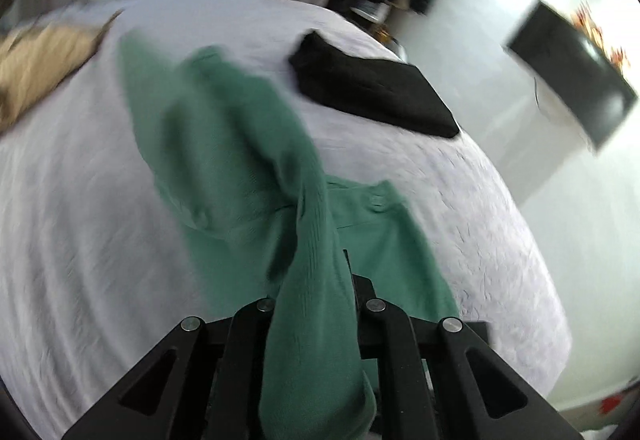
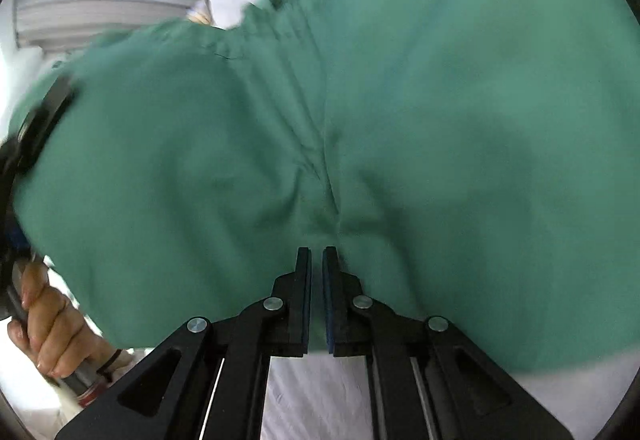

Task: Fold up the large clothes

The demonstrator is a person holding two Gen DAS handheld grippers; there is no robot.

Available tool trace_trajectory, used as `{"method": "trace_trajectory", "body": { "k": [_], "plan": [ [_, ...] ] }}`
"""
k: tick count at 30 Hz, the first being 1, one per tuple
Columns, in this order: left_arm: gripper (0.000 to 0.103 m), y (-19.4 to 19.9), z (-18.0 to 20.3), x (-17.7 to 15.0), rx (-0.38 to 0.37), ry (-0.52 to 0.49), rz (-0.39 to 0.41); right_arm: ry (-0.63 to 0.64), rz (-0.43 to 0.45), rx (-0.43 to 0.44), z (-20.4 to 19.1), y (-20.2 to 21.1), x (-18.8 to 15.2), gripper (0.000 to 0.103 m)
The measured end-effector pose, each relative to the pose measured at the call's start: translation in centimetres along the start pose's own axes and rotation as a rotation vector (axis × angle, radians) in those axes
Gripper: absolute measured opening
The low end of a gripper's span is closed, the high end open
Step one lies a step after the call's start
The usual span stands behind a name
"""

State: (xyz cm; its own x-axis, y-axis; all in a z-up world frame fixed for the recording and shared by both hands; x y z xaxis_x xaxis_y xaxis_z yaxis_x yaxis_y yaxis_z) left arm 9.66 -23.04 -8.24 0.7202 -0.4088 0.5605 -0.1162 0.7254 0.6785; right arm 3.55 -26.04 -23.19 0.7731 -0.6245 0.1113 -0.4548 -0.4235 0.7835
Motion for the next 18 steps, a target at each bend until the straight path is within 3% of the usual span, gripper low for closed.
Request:
{"method": "trace_trajectory", "body": {
  "k": [6, 9, 11, 12, 14, 15, 18],
  "plan": [
    [0.014, -11.4, 9.2, -1.1, -0.022, -0.132, -0.14, -0.158, 0.156, -0.019, 7.6, 8.4, -0.7, 0.009],
    [0.014, -16.8, 10.4, -3.2, 0.024, -0.148, -0.233, -0.23, 0.147, -0.028, 11.2, 9.2, -1.3, 0.009],
    [0.015, -18.8, 10.3, -4.1, 0.075, -0.154, -0.262, -0.268, 0.128, 0.012, 12.7, 9.0, -1.8, 0.009],
    [0.02, -19.0, 10.3, -4.3, 0.084, -0.164, -0.257, -0.275, 0.127, 0.023, 12.8, 8.8, -1.7, 0.009],
    [0.048, -18.8, 10.8, -4.3, 0.05, -0.164, -0.243, -0.275, 0.129, 0.044, 13.1, 8.9, -1.8, 0.009],
    [0.067, -18.4, 11.3, -4.2, 0.026, -0.163, -0.227, -0.277, 0.128, 0.05, 13.2, 8.8, -1.7, 0.009],
    [0.091, -16.9, 12.8, -4.2, -0.015, -0.196, -0.204, -0.283, 0.123, 0.054, 12.9, 8.5, -1.1, 0.009]
  ]
}}
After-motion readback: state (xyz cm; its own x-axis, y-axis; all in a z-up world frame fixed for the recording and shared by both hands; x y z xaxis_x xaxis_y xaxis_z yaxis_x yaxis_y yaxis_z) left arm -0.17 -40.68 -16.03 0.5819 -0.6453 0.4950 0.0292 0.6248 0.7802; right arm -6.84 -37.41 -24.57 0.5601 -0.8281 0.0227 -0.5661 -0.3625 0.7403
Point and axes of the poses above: each gripper's, at about its wrist camera, not at the fingertips, and y roughly against the way its jaws point, z to its right, x to its top, the point moved 6 cm from there along -y, roughly the way its jaws point, and after that the axes turned 11 degrees about -x, right-handed, at the moved point
